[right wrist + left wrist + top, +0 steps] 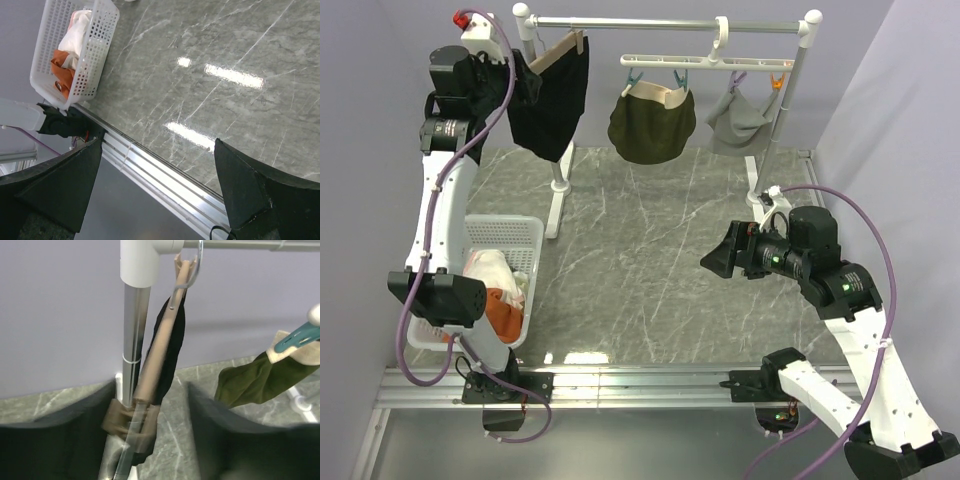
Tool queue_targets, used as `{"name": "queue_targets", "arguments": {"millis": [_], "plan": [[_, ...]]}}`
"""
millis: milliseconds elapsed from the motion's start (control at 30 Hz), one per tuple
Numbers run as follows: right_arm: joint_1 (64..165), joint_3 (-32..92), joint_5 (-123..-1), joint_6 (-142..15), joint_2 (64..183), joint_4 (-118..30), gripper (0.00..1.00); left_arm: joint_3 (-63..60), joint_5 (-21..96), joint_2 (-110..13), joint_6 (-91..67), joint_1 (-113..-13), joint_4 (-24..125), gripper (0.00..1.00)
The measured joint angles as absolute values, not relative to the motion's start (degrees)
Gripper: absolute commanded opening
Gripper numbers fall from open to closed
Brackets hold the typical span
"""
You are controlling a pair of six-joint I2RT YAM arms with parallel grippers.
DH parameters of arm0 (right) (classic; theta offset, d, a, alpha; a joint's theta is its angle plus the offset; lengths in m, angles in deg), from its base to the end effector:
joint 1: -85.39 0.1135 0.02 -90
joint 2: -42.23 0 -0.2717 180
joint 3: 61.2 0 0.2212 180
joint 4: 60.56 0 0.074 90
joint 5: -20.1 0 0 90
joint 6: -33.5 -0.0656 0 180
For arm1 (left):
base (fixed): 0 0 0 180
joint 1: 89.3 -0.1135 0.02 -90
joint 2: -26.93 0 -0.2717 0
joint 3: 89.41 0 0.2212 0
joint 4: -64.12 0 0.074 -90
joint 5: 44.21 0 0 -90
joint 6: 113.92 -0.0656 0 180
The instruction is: Remove the underwear clipped to the hanger
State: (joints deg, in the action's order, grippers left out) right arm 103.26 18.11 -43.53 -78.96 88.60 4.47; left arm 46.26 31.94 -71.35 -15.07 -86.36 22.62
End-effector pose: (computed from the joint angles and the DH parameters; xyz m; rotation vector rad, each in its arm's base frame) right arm 0.1154 0.0678 0.3599 -0.1952 2.1915 0.8960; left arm 0.3709 -0.0348 0.5068 0.1007 1.6493 -0.3553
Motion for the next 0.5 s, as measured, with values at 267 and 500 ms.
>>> {"name": "queue_targets", "arguments": {"millis": [267,500], "plan": [[103.3,18.1,-43.5,-79.1,89.6,4.3,1.0,47.5,33.7,-72.0,-16.3,-84.7,22.4,0.26],[103.3,18.1,-43.5,-79.2,90.2,4.1,1.0,47.9,34.4,-72.4,-16.6,-84.3,22.4,0.0]]}}
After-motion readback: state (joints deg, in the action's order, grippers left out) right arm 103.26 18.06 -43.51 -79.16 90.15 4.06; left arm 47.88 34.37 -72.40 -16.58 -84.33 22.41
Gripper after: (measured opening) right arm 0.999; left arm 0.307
